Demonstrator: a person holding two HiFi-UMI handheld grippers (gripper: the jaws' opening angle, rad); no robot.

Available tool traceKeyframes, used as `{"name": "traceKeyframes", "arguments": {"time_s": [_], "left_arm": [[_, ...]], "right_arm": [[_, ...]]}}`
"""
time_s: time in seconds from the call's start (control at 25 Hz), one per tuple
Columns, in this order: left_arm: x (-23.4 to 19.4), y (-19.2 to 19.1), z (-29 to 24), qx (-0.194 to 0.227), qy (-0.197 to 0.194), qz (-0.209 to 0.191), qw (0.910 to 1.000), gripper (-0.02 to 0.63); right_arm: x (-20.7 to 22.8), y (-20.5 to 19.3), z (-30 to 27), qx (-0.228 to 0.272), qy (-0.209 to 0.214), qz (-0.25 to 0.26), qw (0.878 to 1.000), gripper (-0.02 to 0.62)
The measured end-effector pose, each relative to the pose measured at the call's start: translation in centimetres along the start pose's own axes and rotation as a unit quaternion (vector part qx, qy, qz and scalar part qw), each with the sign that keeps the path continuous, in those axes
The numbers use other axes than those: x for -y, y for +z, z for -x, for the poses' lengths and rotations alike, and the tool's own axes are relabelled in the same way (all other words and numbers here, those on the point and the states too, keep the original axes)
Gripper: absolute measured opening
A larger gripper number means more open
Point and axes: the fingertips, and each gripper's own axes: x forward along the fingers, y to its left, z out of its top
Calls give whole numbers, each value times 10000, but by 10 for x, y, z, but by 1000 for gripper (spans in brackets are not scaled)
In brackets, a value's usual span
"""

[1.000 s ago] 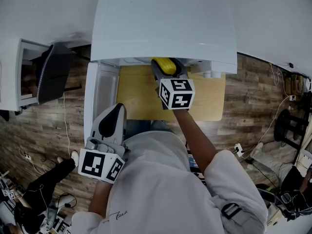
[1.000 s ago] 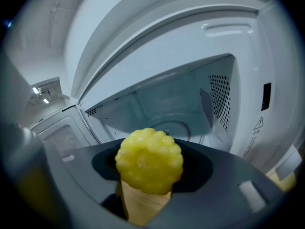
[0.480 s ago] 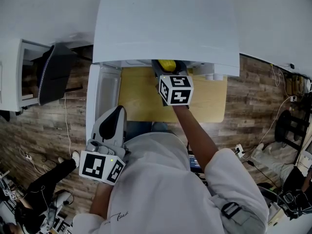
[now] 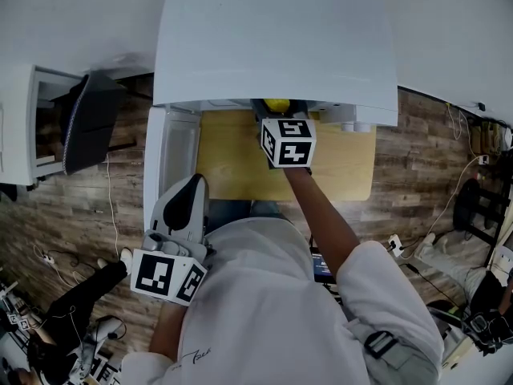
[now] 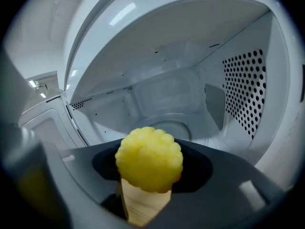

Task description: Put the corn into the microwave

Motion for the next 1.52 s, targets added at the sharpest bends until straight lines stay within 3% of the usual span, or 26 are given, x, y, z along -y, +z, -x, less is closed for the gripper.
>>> {"name": "traceKeyframes", "arguments": {"time_s": [0.84,1.52], "left_arm": [[-4,-4,2,-75,-4,37,10000,-11],[-7,-11,3,-185,-64,28,9998,-11]], "right_arm": [[-5,-4,-23,-53,-58,429,9990,259],[0,-5,-42,-224,-644,1096,9916,259]]}}
